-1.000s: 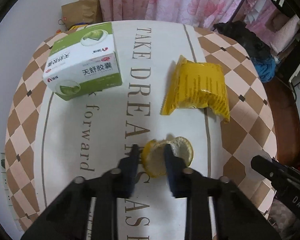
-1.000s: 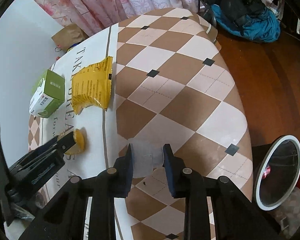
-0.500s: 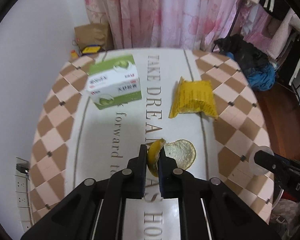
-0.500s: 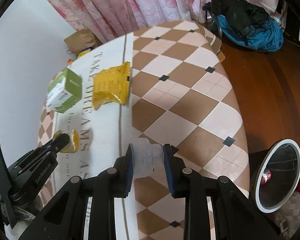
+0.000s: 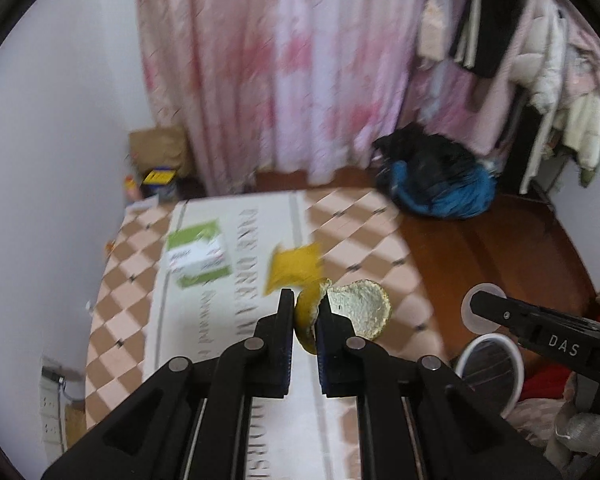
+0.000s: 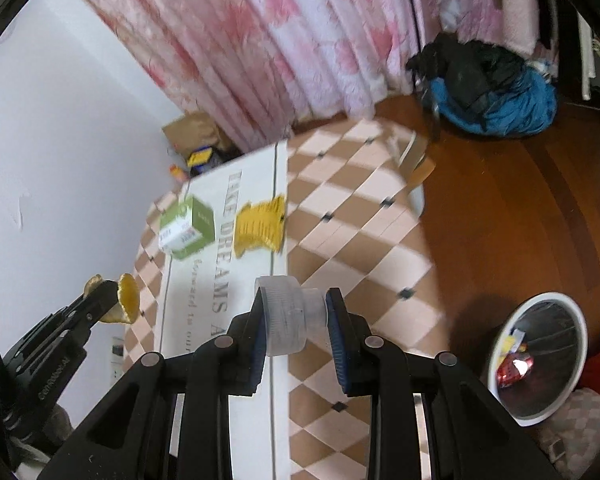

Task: Collect trash
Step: 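Carry the cup and orange peel over the bin and open both tools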

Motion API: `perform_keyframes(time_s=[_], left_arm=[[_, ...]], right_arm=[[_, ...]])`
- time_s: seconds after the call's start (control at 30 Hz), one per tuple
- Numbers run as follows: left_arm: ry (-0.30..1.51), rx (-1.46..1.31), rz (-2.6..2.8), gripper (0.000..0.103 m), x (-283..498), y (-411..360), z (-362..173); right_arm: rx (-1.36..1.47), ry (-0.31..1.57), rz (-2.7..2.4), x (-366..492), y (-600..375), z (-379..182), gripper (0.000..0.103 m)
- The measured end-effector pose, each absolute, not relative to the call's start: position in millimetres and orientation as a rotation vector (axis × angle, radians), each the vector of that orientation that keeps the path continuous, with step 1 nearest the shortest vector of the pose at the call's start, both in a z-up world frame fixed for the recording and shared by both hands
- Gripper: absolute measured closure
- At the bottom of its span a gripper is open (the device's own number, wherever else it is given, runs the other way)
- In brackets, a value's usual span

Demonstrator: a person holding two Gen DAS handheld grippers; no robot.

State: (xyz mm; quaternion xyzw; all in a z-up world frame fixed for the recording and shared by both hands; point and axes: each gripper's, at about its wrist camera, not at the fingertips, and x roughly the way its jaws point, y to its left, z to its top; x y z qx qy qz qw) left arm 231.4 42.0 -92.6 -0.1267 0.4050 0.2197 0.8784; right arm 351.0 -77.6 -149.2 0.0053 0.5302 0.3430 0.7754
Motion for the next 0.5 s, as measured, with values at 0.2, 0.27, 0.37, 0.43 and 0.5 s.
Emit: perform_keyframes(time_s=[0.2,0.27,0.37,0.43,0.5], left_arm=[[0.817,-0.228,0.322,0.096,274,-24,-75],[0.828,-0.227,0.278,0.096,287,-45,-82],[0.883,-0.225,0.18,0.096,316,-91,-107],[0.93,-0.223,0.124,0.096,331,-119,-127],[0.977,-0.224,0.07,0.096,346,-146,-148]], right_arm=[[0.029,1.079,0.667,371,-153,-105,0.074],[0.021,1.072,0.62,378,-187,-100,0.074],[-0.005,1.083,0.543,388,-236,-106,0.074],[-0.025,1.103,0.494,393,-264,-117,0.074],[-0.054,1.136,0.428,401,-297,-138,0.074]])
